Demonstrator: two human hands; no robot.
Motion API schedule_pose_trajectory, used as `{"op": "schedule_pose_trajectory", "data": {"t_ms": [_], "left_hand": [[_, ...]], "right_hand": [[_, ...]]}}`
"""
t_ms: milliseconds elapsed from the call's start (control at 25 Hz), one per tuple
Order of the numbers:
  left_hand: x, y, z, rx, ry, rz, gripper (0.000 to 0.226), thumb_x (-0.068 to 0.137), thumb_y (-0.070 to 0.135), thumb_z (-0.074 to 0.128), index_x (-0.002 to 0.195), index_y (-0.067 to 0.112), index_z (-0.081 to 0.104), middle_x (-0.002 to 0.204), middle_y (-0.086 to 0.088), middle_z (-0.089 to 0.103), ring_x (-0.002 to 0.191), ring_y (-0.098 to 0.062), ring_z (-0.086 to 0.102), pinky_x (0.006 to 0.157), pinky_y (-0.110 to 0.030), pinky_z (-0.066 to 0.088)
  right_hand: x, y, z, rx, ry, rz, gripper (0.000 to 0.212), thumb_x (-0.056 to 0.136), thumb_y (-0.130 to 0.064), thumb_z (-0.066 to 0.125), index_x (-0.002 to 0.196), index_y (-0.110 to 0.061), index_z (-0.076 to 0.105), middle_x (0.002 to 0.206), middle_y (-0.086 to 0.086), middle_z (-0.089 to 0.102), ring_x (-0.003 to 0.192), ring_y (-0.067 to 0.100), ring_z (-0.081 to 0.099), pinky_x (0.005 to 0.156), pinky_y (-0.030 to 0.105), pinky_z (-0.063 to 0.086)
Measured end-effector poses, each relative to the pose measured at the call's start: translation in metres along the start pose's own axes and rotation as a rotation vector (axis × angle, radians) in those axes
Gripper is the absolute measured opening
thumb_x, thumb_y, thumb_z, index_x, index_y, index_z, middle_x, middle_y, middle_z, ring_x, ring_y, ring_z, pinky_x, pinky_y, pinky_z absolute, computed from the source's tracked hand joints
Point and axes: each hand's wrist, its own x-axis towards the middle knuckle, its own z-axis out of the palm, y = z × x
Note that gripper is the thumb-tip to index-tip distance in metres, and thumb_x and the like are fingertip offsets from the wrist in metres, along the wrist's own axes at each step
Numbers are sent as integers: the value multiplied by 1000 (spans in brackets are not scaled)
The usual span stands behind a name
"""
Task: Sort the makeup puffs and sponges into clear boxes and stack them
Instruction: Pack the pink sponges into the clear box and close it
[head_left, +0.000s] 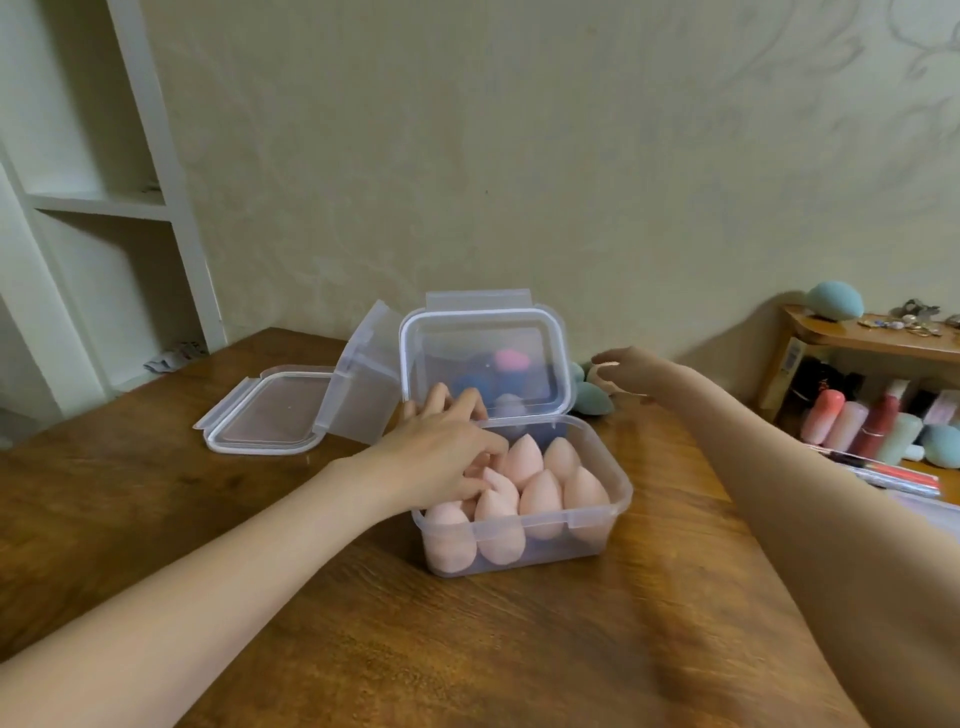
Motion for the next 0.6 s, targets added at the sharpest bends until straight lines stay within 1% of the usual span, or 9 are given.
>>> {"op": "schedule_pose_trajectory", "data": {"t_ms": [120,200,320,360,400,440,480,560,600], "left_hand": [[2,-4,4,-3,18,15,18,93,37,48,108,32,56,129,0,32,119,-23,28,104,-43,30],[3,-6,5,6,28,13,20,93,38,48,110,33,56,131,1,32,120,-22,28,104,-42,30],[3,-5,7,5,5,14,25,94,37,47,117,34,54,135,1,31,124,-23,26,107,-42,28],[1,-4,5,-19,-15,14,26,93,36,47,118,35,54,137,1,32,127,-23,25,108,-42,26],[0,-5,3,-65,-29,12,27,93,35,47,120,36,53,138,1,33,129,-23,25,110,-42,25],[-1,-5,-1,-148,-32,7,29,92,35,48,120,37,54,138,2,37,131,-22,27,110,-42,27],[-1,-4,-3,-265,-34,6,29,90,37,49,119,38,55,135,3,44,130,-21,32,109,-42,31],[0,2,-7,-457,-45,21,31,84,50,49,111,38,59,123,5,56,121,-19,46,101,-41,40],[2,7,-6,-440,-64,18,32,81,56,46,106,41,59,118,5,57,117,-21,49,99,-42,41]], "right_hand": [[24,8,16,219,-11,7,41,98,-16,39,137,-7,45,143,13,44,129,33,44,107,40,38],[32,12,17,292,81,30,39,95,-15,46,132,-6,50,136,15,51,123,33,50,103,40,43],[17,13,-4,330,403,43,25,84,-14,60,109,-13,61,120,16,62,94,28,58,85,38,49],[5,9,-14,398,478,28,22,81,-14,63,101,-15,57,115,15,63,86,25,56,76,36,49],[-11,3,-24,485,500,-14,24,79,-13,65,99,-15,51,110,14,63,81,23,55,68,33,49],[-31,-4,-33,587,447,-81,30,79,-12,67,101,-13,47,106,13,61,76,21,56,63,29,50],[-53,-11,-40,714,324,-163,36,80,-10,69,106,-11,44,102,13,60,73,18,58,60,25,52],[-97,-22,-46,838,-107,-289,38,78,-9,68,111,-4,49,94,11,63,75,17,62,62,22,57],[-113,-25,-44,801,-353,-312,36,75,-14,67,107,-1,55,91,9,65,77,17,64,64,20,58]]}}
